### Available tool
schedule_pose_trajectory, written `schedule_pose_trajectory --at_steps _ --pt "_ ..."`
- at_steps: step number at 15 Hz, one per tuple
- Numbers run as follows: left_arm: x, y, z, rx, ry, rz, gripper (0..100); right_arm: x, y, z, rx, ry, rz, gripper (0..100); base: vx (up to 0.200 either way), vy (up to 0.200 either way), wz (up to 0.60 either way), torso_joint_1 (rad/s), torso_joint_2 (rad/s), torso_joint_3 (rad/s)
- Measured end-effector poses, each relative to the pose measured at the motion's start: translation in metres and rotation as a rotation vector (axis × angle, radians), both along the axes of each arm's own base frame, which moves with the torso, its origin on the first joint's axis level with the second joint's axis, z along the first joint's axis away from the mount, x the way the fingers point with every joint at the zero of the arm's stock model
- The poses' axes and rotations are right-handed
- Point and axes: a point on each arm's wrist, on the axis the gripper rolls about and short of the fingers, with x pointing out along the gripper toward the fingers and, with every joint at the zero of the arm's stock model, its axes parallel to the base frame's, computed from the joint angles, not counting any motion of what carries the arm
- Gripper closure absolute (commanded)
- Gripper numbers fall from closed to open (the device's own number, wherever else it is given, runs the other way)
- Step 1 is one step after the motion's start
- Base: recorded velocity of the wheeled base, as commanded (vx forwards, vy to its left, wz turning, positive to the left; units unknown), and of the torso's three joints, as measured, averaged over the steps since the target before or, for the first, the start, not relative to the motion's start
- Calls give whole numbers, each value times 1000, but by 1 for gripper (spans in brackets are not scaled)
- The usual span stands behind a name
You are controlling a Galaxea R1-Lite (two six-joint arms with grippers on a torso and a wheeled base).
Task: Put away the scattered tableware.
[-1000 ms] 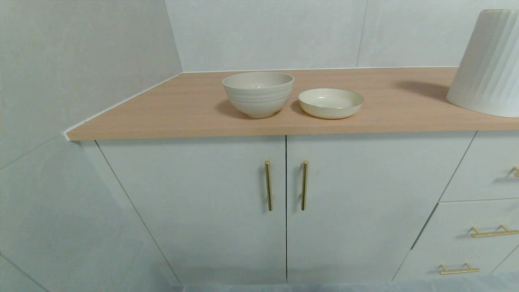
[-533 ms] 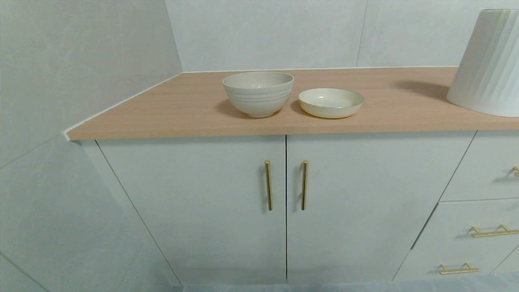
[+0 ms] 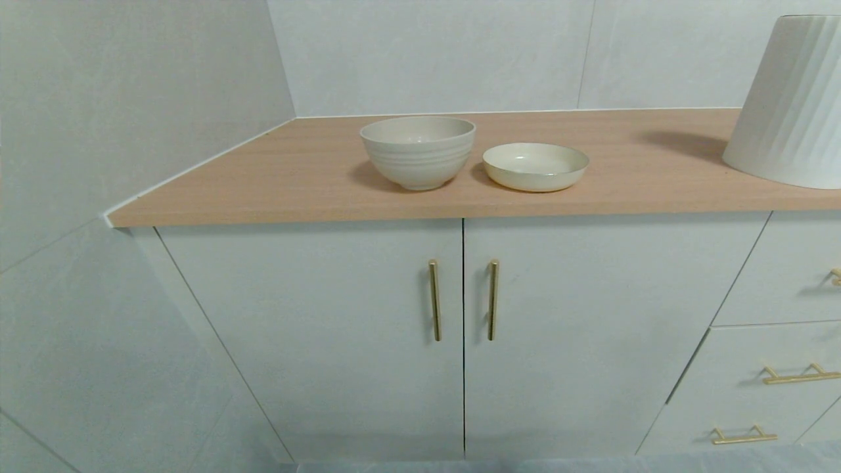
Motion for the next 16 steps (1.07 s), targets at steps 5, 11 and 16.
schedule_pose_trajectory --at_steps 5,11,16 --pt "0 0 0 0 0 0 0 22 2 33 -1 187 87 0 0 0 0 0 0 0" --pt "0 0 0 0 0 0 0 102 8 68 -20 306 178 0 0 0 0 0 0 0" --pt "0 0 0 0 0 0 0 182 50 94 -64 365 345 0 0 0 0 0 0 0"
